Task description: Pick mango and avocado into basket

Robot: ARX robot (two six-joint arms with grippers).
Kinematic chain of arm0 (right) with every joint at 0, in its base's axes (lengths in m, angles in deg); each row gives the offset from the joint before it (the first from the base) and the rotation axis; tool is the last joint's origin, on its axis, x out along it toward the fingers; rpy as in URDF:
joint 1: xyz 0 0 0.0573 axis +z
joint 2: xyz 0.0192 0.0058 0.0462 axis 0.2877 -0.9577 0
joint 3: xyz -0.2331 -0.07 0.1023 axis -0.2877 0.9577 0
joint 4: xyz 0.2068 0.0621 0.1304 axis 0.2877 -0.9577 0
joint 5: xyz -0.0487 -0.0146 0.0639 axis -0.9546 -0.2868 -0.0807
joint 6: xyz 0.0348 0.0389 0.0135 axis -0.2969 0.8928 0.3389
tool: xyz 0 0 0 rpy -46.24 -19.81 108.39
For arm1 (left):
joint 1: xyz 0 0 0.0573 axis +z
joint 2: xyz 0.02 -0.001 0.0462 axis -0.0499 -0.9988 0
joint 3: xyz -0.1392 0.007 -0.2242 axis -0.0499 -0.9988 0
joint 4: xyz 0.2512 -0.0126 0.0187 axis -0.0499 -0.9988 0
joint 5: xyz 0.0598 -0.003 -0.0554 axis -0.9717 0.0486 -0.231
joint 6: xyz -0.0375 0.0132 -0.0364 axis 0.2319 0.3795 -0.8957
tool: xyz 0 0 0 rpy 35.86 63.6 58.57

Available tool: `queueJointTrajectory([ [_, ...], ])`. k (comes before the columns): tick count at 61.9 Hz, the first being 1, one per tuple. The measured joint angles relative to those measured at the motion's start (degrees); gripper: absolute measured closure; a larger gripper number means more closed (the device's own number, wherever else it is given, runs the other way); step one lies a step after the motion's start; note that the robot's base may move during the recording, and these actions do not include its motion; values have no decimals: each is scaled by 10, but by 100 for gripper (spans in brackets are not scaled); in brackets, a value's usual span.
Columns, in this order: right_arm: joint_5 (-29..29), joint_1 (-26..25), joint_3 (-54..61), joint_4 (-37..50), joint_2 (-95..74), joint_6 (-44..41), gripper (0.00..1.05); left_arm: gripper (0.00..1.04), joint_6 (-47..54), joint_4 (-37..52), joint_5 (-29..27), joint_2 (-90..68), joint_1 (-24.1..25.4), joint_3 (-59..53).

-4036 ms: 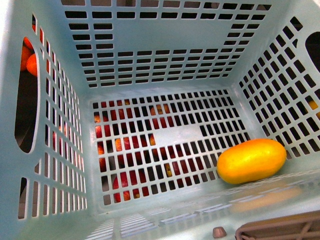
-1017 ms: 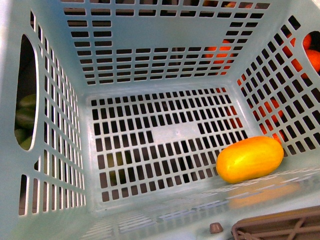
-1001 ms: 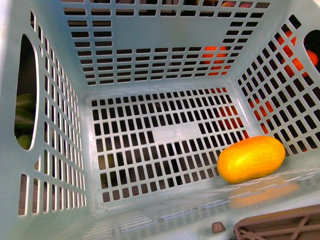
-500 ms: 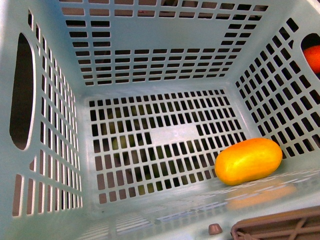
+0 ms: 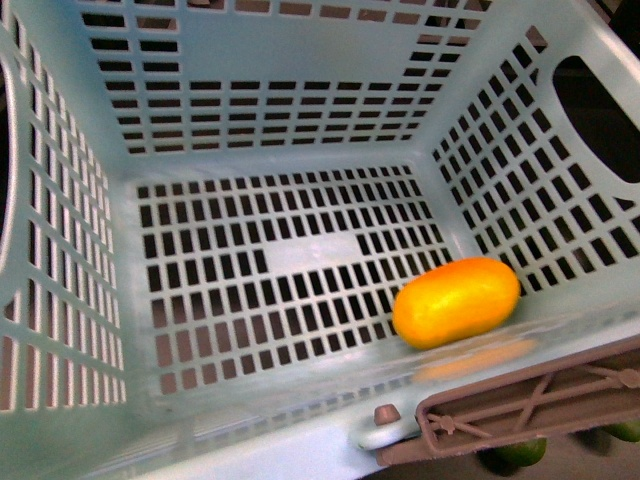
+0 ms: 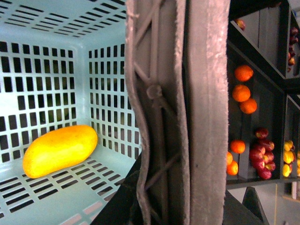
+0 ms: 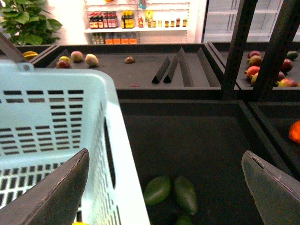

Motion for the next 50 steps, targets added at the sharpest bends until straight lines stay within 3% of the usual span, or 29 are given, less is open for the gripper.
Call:
queueJointTrajectory([
  [14,-11,1,-3,-12,-2,4,9,89,3,0,9,0,-5,0],
  [16,-57,-2,-52,-149,-17,24,9,89,2,0,17,0,-7,0],
  [20,-67,-43,-131,-326,-56,25,9,89,-2,0,19,0,-11,0],
  [24,-38,-88,-162,-390,-86,10,9,89,-1,0,21,0,-14,0],
  [30,-5,-151,-172,-361,-143,-34,9,89,-2,0,17,-1,-13,0],
  [40,74,-282,-213,-232,-327,-159,9,89,1,0,5,-1,-9,0],
  [45,125,-307,-236,-173,-448,-257,9,89,2,0,7,-1,-9,0],
  [50,128,-302,-257,-133,-563,-341,9,89,0,0,16,-1,-9,0],
])
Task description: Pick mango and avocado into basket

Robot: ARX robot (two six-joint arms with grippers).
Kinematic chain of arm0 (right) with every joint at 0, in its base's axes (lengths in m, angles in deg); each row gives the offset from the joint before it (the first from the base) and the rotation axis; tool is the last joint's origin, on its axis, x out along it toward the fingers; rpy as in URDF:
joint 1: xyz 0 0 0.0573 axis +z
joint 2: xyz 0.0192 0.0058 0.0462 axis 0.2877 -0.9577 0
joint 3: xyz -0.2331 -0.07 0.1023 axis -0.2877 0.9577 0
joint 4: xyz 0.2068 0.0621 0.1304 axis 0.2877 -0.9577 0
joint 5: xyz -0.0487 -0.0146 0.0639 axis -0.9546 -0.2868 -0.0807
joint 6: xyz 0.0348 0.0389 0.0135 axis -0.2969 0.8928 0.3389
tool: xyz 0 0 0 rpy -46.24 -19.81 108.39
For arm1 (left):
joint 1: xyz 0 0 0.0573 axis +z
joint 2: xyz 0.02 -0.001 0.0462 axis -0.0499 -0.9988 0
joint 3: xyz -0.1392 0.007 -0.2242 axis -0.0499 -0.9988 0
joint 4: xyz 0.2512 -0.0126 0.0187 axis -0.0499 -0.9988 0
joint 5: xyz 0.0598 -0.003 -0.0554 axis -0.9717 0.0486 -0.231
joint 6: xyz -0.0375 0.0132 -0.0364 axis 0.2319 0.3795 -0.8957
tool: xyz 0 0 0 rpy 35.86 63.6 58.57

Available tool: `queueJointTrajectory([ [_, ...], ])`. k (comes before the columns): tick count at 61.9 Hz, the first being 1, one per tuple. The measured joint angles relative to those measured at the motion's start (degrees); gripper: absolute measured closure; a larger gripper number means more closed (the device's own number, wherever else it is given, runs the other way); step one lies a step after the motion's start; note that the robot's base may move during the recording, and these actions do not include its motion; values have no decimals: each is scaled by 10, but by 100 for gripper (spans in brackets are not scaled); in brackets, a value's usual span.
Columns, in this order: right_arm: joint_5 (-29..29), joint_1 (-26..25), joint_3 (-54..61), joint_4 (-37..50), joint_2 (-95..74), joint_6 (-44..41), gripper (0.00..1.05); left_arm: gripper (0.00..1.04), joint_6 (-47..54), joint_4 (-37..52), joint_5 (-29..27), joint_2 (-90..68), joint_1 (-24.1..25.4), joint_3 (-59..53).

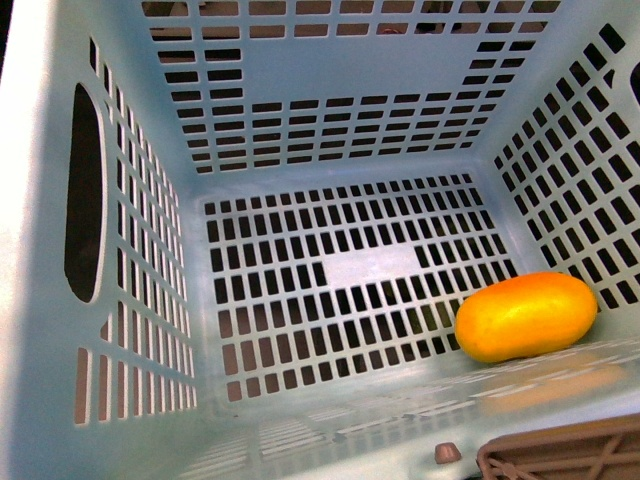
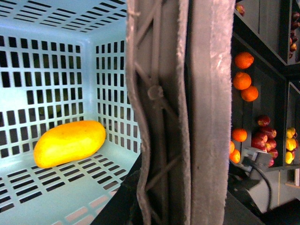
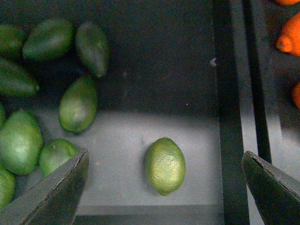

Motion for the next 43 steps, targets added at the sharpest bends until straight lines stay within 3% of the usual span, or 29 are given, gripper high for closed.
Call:
queueJointTrajectory([
  [7,-32,31,-28,55,-133,-64,9,89,-2,0,0,0,0,0],
  [23,-21,119,-139,66,-344,-59,9,89,-1,0,-5,0,0,0],
  [43,3,149,-262,24,-426,-18,9,89,-1,0,-2,0,0,0],
])
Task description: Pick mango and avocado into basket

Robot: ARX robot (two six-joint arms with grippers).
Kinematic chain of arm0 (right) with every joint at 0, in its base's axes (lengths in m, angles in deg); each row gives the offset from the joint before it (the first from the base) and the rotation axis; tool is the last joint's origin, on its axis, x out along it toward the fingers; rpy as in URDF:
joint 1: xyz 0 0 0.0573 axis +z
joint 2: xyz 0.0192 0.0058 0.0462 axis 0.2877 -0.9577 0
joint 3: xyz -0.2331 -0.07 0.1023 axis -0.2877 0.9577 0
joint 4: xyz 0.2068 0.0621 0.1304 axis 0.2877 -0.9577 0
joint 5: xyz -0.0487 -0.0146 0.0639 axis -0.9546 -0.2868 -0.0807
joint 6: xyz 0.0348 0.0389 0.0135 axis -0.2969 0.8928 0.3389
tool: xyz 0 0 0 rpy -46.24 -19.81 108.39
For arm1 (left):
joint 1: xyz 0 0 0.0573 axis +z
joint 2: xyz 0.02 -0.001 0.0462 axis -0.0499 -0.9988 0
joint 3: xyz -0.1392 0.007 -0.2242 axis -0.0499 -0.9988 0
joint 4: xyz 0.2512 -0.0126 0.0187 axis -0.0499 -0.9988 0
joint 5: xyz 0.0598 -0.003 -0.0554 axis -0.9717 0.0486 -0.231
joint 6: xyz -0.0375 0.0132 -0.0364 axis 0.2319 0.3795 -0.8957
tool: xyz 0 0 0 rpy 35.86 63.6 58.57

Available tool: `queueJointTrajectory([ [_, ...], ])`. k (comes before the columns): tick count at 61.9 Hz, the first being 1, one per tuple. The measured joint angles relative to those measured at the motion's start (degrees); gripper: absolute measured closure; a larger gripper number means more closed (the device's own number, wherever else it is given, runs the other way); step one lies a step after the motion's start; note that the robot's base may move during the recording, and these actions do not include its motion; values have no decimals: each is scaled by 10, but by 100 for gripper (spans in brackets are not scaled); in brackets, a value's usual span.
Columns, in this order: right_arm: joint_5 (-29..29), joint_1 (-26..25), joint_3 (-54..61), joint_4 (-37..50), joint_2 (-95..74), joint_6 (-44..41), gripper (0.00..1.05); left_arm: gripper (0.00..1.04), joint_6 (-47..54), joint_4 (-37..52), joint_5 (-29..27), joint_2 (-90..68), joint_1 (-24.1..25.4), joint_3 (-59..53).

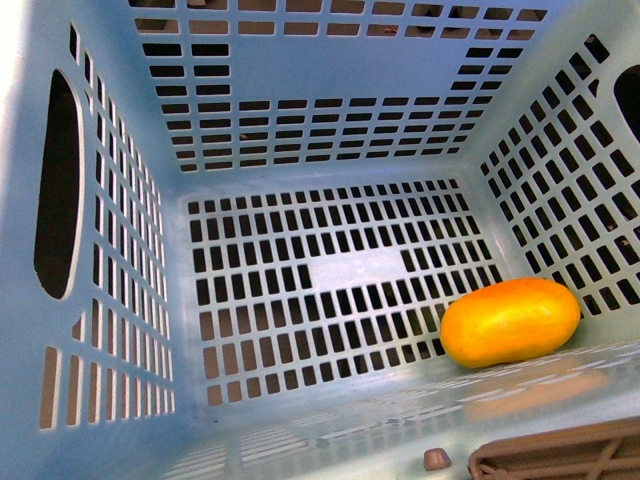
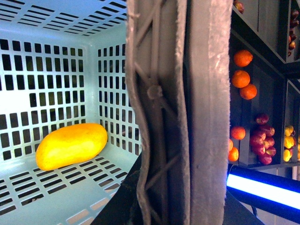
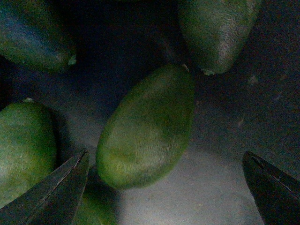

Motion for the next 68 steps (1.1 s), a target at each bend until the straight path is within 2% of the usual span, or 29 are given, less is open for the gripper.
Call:
queueJointTrajectory([
  [37,30,24,-76,20,-85,96,9,89,0,0,0,0,0,0],
  [68,10,47,-115,31,-132,161,9,89,0,0,-1,0,0,0],
])
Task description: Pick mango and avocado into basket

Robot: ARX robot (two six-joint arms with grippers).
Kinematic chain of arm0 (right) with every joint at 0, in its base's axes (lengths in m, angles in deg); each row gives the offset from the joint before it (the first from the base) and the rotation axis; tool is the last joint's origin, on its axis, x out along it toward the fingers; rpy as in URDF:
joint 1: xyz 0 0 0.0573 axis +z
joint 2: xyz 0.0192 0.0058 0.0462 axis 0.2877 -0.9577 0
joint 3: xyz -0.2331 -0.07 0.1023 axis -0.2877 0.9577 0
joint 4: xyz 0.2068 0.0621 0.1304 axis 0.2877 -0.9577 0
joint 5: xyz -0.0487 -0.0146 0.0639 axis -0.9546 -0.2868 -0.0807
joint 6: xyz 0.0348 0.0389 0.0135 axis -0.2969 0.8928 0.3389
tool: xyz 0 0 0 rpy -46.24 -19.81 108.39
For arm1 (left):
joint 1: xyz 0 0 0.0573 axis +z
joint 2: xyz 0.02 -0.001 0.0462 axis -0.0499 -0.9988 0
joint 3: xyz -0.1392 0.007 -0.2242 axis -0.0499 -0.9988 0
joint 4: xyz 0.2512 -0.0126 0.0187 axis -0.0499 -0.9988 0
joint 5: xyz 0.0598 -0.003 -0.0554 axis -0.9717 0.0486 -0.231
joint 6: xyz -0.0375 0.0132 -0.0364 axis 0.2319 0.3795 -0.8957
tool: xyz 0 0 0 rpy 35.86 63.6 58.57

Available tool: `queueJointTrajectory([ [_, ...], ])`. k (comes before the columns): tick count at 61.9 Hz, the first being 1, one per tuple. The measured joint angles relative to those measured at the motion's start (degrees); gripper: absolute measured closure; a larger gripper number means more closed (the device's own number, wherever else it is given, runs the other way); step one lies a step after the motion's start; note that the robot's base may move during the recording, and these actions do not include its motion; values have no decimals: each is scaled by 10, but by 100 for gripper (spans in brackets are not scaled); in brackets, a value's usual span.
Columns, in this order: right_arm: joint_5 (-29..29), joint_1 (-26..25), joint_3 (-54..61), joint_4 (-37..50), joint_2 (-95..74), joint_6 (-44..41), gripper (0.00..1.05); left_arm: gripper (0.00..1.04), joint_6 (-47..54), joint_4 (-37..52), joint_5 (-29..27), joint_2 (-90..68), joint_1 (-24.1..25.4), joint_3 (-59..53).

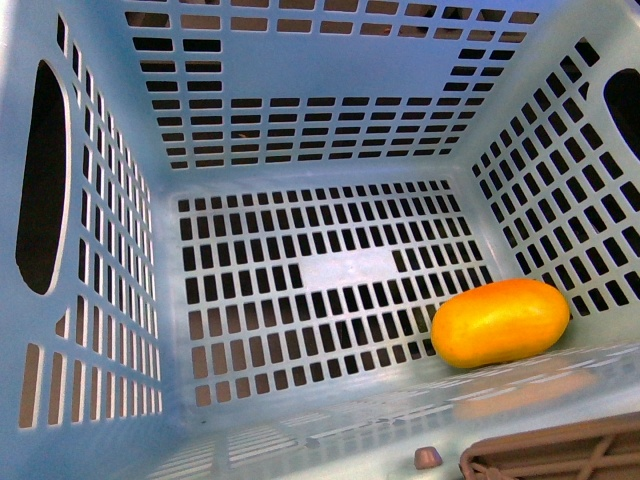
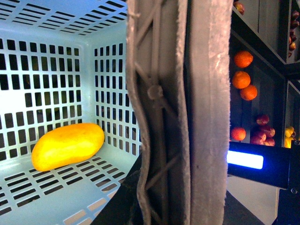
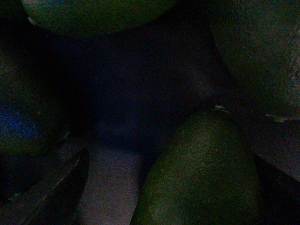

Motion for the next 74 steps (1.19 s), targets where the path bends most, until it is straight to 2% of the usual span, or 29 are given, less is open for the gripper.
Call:
queueJointTrajectory([
  [20,-16,2,-6,4,-8,22,9,89,0,0,0,0,0,0],
  [29,-33,2,-6,5,-12,22,29,89,0,0,0,0,0,0],
  [34,-38,-1,-1,10,-12,28,46,89,0,0,0,0,0,0],
  [38,-36,-4,5,18,-12,39,51,89,0,0,0,0,0,0],
  [55,-11,-35,60,51,18,86,53,89,0,0,0,0,0,0],
  [74,0,-148,158,76,177,103,54,89,0,0,0,0,0,0],
])
